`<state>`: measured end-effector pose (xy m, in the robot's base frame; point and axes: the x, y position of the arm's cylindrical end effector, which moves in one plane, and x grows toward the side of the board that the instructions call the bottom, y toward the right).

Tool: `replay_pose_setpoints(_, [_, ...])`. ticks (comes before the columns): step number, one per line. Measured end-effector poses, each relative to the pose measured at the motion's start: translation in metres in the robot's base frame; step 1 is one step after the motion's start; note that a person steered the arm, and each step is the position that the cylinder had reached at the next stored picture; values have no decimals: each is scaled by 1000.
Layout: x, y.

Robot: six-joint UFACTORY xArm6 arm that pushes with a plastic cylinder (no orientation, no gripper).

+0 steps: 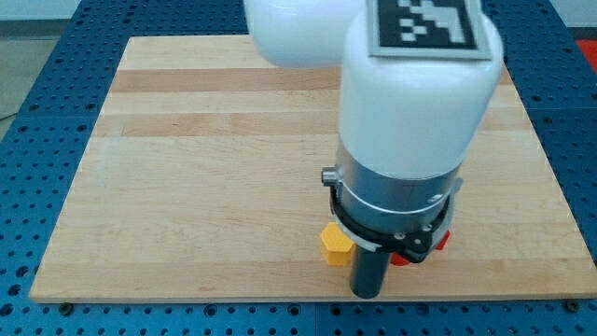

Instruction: Slide the red red circle and yellow heart up and left a bit

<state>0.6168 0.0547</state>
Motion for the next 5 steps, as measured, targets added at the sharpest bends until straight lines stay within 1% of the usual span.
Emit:
replay_pose_setpoints(2, [-21, -29])
replay_pose_setpoints(3, [-19, -27])
replay_pose_setpoints(5, [2, 38])
